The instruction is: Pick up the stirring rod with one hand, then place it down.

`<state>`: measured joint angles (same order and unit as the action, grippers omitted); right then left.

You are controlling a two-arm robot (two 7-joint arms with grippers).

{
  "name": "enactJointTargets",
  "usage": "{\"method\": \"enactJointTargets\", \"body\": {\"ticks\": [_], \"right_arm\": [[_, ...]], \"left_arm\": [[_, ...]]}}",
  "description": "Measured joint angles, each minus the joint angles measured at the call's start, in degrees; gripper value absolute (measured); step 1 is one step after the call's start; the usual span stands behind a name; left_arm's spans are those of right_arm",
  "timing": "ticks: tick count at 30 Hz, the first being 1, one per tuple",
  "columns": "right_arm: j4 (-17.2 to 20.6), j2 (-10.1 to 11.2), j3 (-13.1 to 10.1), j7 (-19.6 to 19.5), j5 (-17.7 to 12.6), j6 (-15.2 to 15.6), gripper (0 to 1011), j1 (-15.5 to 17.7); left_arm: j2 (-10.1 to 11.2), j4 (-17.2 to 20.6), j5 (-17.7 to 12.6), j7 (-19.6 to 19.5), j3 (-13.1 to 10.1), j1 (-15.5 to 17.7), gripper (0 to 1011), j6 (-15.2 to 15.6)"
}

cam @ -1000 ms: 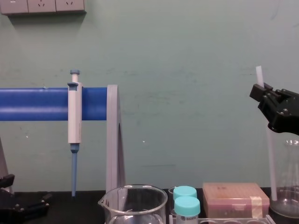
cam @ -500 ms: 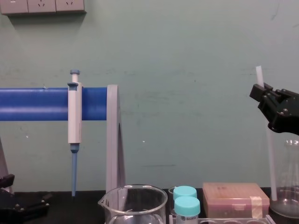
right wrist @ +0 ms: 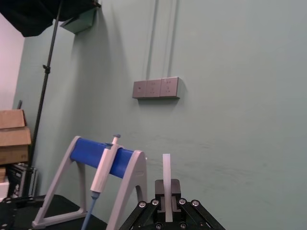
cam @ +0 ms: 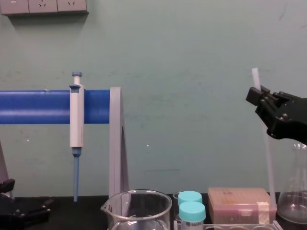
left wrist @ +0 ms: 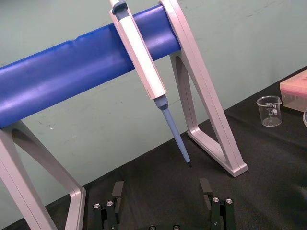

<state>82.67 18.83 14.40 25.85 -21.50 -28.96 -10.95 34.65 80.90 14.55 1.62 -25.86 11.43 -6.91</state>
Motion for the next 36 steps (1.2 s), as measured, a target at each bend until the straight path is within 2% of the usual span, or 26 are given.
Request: {"method": "enactJointTargets", "body": {"ticks": [21, 36], "right_arm": [[0.94, -1.40, -0.87, 3.73, -1.04, 3.12, 67, 1.18], [1.90, -1.31, -0.65, 4.13, -1.55, 4.59, 67, 2.37]], "left_arm": [[0.00, 0.00, 0.00, 0.00, 0.00, 0.00, 1000, 0.00], [0.00, 0.00, 0.00, 0.00, 0.00, 0.00, 1000, 0.00]]}}
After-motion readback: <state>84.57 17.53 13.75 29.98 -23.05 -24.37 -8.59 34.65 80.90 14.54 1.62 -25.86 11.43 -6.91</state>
